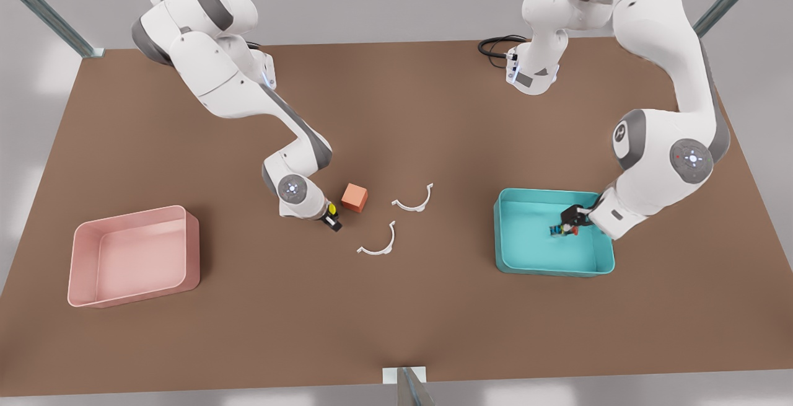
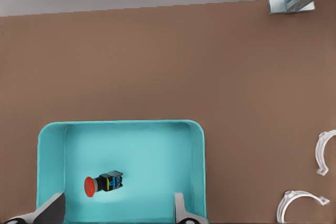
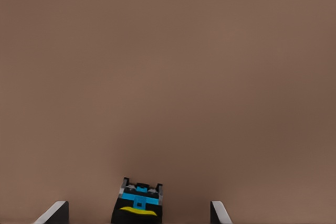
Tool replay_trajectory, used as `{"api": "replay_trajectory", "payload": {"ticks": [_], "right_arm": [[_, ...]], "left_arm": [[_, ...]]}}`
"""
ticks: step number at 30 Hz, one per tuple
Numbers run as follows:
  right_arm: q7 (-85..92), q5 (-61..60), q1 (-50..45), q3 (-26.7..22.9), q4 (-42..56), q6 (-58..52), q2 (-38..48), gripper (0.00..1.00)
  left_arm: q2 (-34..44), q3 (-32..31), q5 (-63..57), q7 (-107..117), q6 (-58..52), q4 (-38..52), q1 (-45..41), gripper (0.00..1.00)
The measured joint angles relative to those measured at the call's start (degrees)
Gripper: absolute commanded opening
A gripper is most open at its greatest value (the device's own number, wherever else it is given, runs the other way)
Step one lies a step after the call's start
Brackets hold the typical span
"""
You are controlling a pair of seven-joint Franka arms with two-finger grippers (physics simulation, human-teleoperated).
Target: Place the red button in the blue storage box with the left arm, and place the yellow button in the pink storage box with the right arm
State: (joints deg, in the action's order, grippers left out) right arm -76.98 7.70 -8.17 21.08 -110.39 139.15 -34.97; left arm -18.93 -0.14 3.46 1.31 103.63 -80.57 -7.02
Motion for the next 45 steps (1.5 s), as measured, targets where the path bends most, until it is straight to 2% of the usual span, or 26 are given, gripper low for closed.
{"api": "replay_trajectory", "payload": {"ticks": [5, 8, 9, 10, 15, 17, 23, 34, 40, 45], "right_arm": [[1.7, 0.1, -0.1, 0.1, -0.2, 1.4, -0.4, 0.91], [2.5, 0.1, -0.1, 0.5, -0.2, 2.0, -0.8, 0.87], [2.8, 0.1, -0.1, 0.7, -0.2, 2.3, -0.9, 0.76], [3.0, 0.1, -0.1, 0.8, -0.2, 2.5, -1.0, 0.61], [4.2, -0.1, 0.0, 1.1, -0.1, 3.5, -1.3, 0.34], [4.7, -0.2, 0.0, 1.4, 0.1, 3.8, -0.9, 0.29], [7.5, -0.4, 3.6, 2.2, 3.3, 2.2, 5.0, 0.27], [28.9, -0.9, 33.4, 2.1, 6.0, -9.1, 9.1, 0.27], [43.6, -1.0, 39.4, 1.5, 12.7, -17.0, 9.0, 0.28], [54.8, -1.0, 43.8, 0.8, 13.7, -21.2, 6.7, 0.28]], "left_arm": [[3.7, 0.0, -3.6, 3.2, -7.4, 3.9, -0.6, 1.00], [9.9, -2.2, -4.3, 4.4, -10.2, 0.6, 2.4, 1.00], [11.0, -2.9, -4.3, 4.6, -10.9, -0.4, 3.5, 1.00], [11.4, -3.2, -4.4, 4.8, -11.6, -0.8, 4.1, 1.00], [10.8, -3.7, -4.3, 5.7, -14.6, -1.1, 3.6, 1.00], [10.8, -3.7, -4.4, 6.2, -15.8, -1.0, 2.9, 1.00], [10.7, -3.7, -4.7, 7.3, -17.8, -0.8, 2.2, 1.00], [10.9, -2.8, -4.5, 8.6, -18.5, -0.7, 1.6, 1.00], [10.2, -2.4, -3.5, 8.9, -18.2, -0.8, 1.4, 1.00], [9.6, -2.4, -3.2, 9.2, -17.9, -0.8, 1.4, 1.00]]}}
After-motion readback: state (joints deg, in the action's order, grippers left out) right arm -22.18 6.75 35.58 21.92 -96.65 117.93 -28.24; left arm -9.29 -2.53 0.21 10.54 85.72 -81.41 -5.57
